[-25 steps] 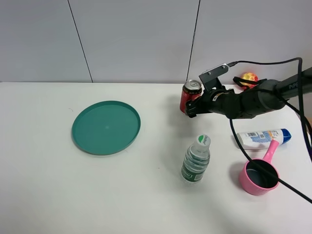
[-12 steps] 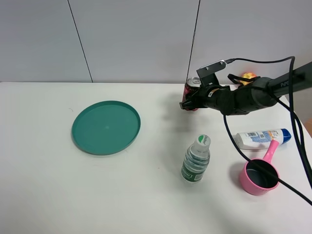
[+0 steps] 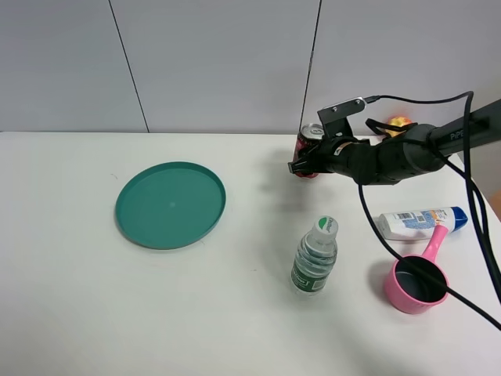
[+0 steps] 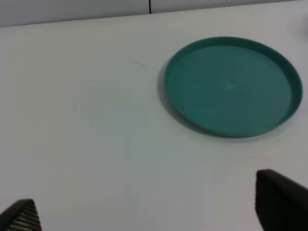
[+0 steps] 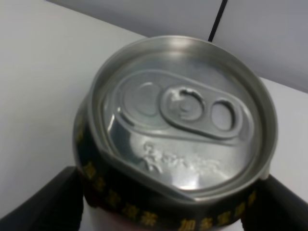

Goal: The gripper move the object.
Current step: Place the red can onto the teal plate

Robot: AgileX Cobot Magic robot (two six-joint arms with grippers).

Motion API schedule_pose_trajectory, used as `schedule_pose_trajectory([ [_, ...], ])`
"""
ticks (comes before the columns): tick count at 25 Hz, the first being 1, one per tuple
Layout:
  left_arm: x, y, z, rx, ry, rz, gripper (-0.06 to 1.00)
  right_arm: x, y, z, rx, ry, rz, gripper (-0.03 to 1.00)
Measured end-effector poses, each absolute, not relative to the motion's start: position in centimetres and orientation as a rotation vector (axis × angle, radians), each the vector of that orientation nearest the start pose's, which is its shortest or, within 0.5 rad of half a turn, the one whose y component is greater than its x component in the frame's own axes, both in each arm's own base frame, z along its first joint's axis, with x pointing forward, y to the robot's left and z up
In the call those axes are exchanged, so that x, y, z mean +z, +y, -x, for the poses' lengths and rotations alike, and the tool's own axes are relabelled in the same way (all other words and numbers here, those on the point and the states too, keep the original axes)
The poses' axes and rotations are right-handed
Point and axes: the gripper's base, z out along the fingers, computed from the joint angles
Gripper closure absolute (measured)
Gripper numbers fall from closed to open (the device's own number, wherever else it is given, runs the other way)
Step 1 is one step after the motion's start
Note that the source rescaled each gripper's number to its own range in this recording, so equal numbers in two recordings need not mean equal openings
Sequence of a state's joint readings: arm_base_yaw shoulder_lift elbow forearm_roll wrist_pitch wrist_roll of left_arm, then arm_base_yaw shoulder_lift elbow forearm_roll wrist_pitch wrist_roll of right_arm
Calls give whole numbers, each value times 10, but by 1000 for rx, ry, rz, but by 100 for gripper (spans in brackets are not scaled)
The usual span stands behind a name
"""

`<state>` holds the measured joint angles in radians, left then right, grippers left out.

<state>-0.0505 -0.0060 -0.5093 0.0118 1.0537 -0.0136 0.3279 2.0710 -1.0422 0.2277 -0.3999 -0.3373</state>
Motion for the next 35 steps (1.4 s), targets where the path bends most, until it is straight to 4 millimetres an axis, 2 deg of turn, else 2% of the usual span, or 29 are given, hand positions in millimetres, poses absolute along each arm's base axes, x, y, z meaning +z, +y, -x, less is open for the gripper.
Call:
schedule_pose_trajectory([
  [5,280,1,7,-27,2022,-37,-6,128,138,-386,49,2078,481,90],
  [10,280,1,7,-27,2022,-37,-6,154,159,-379,87,2015,535,92],
  [19,280,1,7,-26,2022,-37,-6,204,228,-391,209,1901,648,92],
  [22,280,1,7,-26,2022,-37,-6,202,256,-388,250,1890,706,92],
  [28,280,1,7,-26,2022,-37,-6,185,316,-374,337,1890,824,92],
  [31,280,1,7,-26,2022,-37,-6,178,336,-369,370,1894,849,93],
  [35,280,1,7,-26,2022,-37,-6,169,351,-368,394,1899,862,93],
])
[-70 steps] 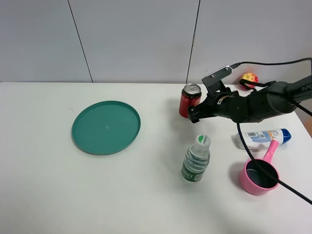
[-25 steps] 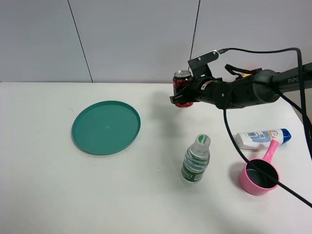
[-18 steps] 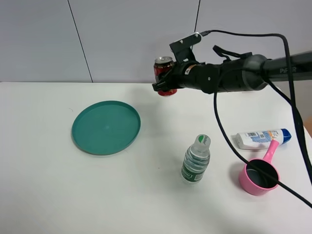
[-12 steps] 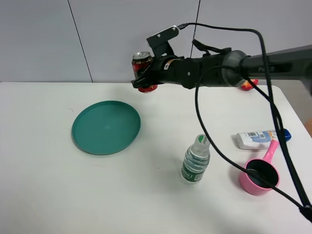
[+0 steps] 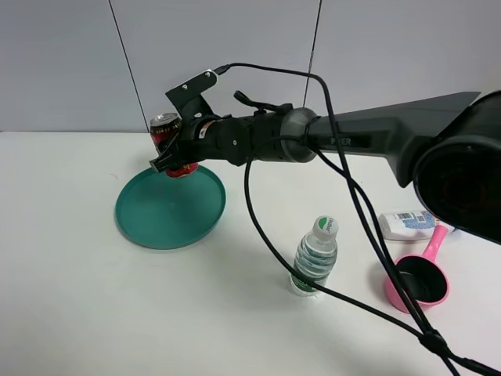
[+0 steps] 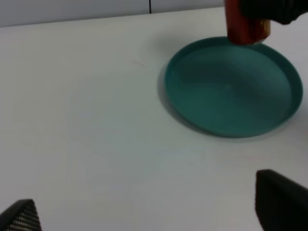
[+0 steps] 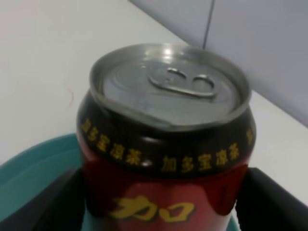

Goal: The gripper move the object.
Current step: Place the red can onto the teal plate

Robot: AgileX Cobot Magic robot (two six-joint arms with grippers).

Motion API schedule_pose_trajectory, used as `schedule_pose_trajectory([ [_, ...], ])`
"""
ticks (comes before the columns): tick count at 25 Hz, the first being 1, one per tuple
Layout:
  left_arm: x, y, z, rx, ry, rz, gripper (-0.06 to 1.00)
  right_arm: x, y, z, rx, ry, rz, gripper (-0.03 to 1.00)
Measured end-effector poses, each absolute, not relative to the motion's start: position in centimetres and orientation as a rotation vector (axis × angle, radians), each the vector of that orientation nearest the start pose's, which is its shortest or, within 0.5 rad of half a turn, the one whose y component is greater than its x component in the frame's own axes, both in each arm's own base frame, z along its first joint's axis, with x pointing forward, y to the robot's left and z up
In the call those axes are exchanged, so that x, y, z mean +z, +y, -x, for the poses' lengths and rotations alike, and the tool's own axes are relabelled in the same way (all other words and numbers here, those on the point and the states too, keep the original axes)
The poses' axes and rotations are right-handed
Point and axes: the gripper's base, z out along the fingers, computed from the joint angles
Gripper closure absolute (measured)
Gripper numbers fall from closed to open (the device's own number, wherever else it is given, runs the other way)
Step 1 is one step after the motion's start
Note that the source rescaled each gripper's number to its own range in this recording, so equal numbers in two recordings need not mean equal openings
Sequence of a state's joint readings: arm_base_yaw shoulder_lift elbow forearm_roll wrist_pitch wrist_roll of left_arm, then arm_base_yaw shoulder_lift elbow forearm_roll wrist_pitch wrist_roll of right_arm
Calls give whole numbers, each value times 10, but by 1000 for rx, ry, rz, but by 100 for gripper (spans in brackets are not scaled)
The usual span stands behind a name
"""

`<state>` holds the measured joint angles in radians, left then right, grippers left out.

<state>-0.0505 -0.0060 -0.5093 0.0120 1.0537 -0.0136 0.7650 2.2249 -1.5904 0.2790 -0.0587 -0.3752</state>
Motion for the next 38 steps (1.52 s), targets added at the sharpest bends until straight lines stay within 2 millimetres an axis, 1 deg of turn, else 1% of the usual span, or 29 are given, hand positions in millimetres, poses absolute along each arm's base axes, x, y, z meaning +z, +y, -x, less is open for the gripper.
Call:
schedule_pose_trajectory([
  [4,280,1,7,-26,2022,-37,-6,159,367,-364,413,1892,884,93],
  [7,280,1,7,-26,2022,-37,-6,147,377,-357,427,1908,904,93],
  [9,280,1,7,-26,2022,-37,-6,136,381,-353,429,1924,921,93],
  [12,280,1,7,-26,2022,-37,-6,122,383,-352,423,1941,933,94],
  [20,280,1,7,-25,2022,-37,-6,118,384,-354,423,1931,914,94],
  [29,280,1,7,-24,2022,-37,-6,119,389,-345,445,1978,952,95],
  [38,280,1,7,-24,2022,-37,-6,118,388,-339,453,2054,1010,96],
])
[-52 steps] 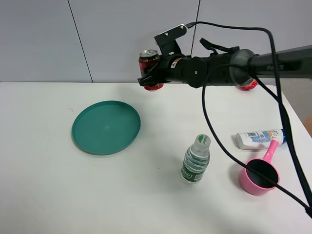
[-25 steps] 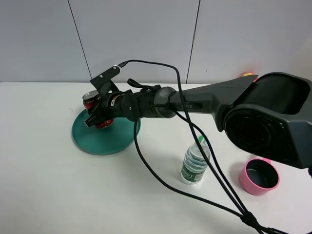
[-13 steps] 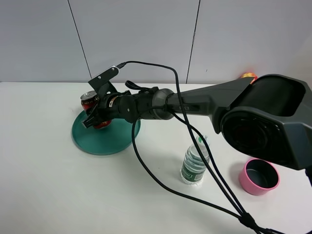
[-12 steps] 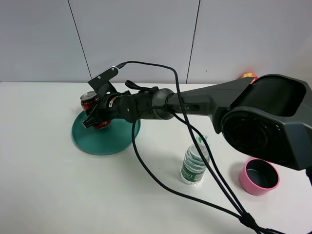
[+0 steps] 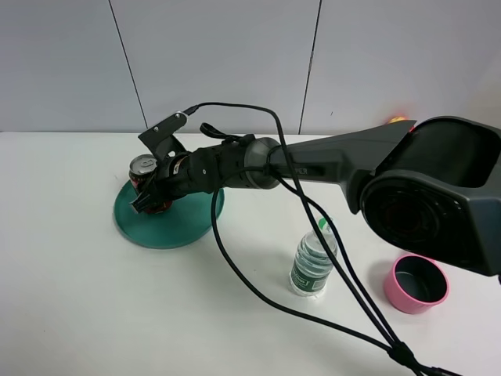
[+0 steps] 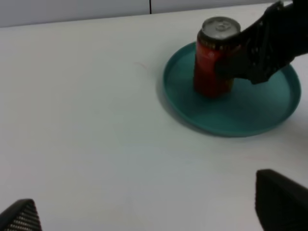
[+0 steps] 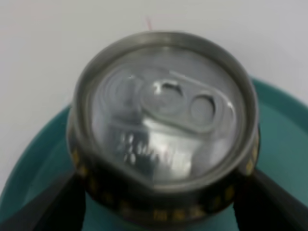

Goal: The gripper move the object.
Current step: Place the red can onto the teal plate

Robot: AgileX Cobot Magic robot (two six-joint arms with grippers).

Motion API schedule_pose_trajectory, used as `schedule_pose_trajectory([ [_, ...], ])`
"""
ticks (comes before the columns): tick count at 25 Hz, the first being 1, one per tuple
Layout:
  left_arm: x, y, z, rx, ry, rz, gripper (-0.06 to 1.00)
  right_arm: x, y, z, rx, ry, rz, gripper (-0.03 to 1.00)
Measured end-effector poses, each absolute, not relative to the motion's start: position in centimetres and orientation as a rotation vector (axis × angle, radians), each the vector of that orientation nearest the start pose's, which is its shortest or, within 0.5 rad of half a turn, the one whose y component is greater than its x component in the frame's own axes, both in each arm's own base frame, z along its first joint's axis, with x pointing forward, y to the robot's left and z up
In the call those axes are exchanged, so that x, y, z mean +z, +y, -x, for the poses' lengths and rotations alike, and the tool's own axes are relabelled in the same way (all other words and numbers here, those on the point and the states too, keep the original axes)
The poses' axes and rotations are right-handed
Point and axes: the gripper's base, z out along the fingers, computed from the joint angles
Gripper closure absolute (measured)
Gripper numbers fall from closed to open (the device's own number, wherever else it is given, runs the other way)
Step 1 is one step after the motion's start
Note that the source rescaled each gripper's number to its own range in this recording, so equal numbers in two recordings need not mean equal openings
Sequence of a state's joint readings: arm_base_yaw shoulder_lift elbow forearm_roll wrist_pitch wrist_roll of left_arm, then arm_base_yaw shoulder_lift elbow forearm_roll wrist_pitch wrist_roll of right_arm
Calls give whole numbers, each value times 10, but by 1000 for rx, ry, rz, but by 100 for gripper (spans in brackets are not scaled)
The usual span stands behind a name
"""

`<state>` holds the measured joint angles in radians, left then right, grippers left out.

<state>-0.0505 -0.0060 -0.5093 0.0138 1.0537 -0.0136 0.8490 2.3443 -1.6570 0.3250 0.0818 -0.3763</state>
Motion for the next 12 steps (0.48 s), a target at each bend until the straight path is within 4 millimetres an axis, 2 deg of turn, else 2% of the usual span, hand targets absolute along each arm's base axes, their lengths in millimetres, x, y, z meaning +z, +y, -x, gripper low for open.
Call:
schedule_pose_trajectory([
  [4,280,1,7,-24,2022,-37,-6,117,389,-337,467,2082,1006,95],
  [6,280,1,7,-24,2022,-37,-6,112,388,-334,471,2129,1031,82],
  [9,280,1,7,-23,2022,-37,-6,100,386,-331,469,2180,1054,56],
  [12,280,1,7,-23,2022,-37,-6,102,387,-331,483,2179,1025,47],
])
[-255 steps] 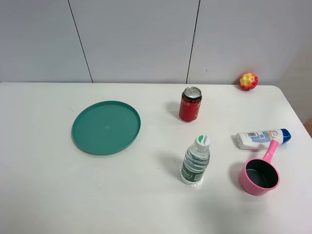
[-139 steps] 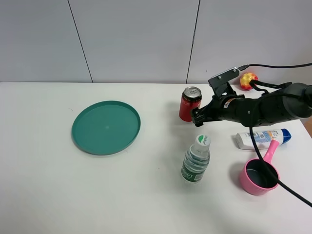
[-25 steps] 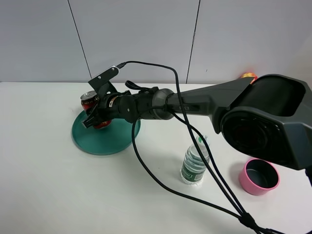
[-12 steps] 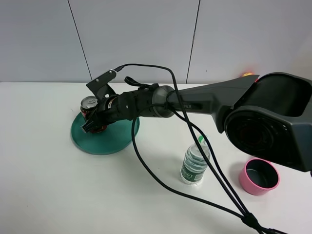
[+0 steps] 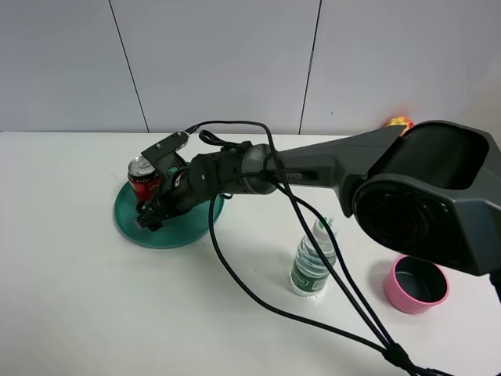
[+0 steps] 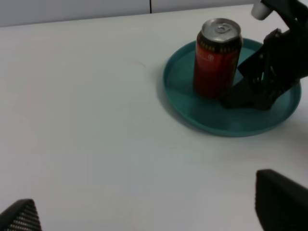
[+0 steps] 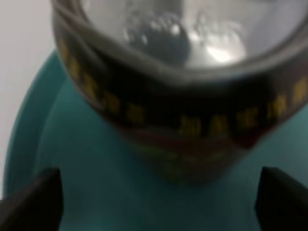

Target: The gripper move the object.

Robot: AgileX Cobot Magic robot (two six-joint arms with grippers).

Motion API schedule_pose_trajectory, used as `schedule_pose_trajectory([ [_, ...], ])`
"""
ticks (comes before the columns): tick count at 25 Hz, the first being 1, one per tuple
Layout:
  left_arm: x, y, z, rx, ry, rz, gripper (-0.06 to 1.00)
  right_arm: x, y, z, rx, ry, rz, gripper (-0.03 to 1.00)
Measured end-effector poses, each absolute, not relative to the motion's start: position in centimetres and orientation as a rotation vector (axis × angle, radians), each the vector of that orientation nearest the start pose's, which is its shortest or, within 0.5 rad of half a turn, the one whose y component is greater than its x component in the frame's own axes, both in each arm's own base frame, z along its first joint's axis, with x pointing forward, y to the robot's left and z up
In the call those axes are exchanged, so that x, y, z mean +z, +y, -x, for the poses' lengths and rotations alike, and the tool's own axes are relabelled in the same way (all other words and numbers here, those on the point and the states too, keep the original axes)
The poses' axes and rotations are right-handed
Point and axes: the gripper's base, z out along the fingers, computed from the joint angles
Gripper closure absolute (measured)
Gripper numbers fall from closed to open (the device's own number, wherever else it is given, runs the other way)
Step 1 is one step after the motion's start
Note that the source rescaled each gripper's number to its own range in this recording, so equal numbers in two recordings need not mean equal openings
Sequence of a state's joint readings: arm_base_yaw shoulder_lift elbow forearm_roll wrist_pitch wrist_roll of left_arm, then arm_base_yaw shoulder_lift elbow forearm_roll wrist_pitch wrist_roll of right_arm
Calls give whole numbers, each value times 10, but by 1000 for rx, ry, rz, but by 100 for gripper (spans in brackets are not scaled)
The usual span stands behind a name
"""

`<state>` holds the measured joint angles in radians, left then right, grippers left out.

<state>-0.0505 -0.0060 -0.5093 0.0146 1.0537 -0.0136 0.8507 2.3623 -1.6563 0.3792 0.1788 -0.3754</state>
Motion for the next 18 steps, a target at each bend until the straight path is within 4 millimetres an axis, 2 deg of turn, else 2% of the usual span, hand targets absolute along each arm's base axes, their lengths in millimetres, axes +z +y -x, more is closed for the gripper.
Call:
schedule_pose_trajectory([
  [4,280,1,7,-23,2022,-37,-6,112,391,-330,504,2144,992,34],
  [8,280,1,7,-23,2022,-37,-6,132,392,-329,526,2112,970,29],
  [18,280,1,7,-23,2022,-37,-6,216,387,-320,607,1984,898,29],
])
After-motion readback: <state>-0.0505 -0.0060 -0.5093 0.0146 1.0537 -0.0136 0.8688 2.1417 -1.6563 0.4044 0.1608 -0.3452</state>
